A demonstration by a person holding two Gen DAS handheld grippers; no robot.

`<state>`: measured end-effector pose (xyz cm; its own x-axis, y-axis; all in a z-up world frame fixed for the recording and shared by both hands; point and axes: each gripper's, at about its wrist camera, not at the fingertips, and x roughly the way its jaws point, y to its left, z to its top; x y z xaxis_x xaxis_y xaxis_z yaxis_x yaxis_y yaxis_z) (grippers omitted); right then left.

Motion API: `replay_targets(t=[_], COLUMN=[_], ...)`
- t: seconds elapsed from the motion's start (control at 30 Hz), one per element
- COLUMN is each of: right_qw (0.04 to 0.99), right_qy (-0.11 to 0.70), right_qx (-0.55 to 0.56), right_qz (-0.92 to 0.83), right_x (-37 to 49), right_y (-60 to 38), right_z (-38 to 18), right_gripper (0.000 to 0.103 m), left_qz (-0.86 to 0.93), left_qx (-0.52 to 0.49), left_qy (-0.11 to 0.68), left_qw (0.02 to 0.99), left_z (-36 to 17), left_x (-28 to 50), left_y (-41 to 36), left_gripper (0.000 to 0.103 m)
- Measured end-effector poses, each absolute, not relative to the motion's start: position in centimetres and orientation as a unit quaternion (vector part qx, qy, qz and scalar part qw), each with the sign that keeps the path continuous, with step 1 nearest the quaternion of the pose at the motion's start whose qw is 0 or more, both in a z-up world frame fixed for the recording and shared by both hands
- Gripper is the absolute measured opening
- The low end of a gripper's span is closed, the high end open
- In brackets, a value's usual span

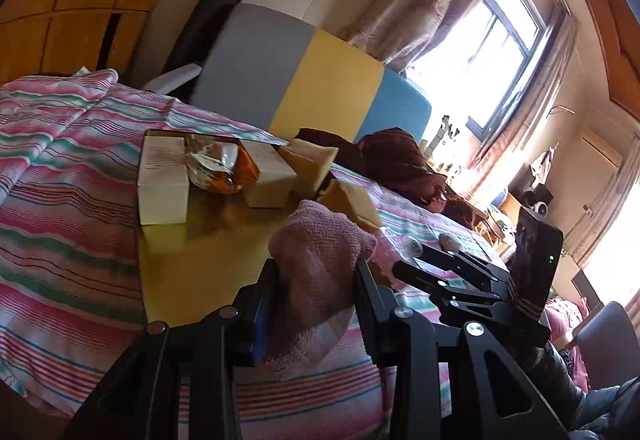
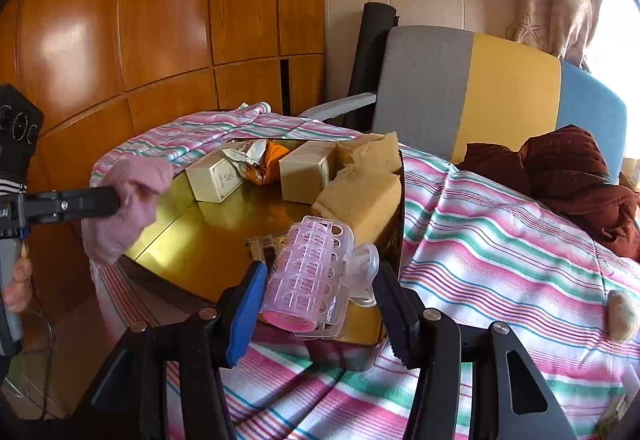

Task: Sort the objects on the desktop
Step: 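Lower the sock and hair roller into the gold tray and open both tools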

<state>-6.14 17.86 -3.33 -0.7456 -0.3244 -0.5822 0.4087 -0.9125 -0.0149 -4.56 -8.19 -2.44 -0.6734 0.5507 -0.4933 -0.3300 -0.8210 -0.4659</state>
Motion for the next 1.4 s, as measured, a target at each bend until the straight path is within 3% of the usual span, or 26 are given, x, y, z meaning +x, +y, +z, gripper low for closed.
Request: replay_targets(t=[0.33, 0.53, 0.77, 1.07, 1.4], right_qw=[0.199, 0.203, 0.196, 0.17, 0.132], right_qy=[0.065, 0.04, 0.004, -0.044, -0.056], right_qx=[0.325, 0.311, 0.298, 0.299, 0.286], right_qz=[-0.922, -0.927, -0.934, -0.938, -0.947], right_x=[-7.8, -6.7, -5.6, -3.9, -1.3], right_y=[17.9, 18.6, 19.9, 23.0, 26.0], right_z=[-5.6, -5.2, -4.6, -4.8, -4.3], right_gripper=[0.057, 0.067, 0.071, 0.071, 0.073], left_qz=[0.91, 0.902, 0.903, 0.913, 0.873], left_qx=[-0.348, -0.386, -0.377, -0.358, -0.438], left_qy=[-0.134, -0.127, -0.142, -0.126, -0.131], left_qw=[0.183, 0.147, 0.147, 0.15, 0.169], left_z=[-3.5, -5.2, -4.6, -2.8, -5.3], left_x=[-7.9, -9.1, -7.9, -9.0, -14.2], left_y=[-9.6, -9.8, -10.5, -9.8, -7.7], left_gripper=[0.037, 0.04, 0.05, 0.051, 0.05])
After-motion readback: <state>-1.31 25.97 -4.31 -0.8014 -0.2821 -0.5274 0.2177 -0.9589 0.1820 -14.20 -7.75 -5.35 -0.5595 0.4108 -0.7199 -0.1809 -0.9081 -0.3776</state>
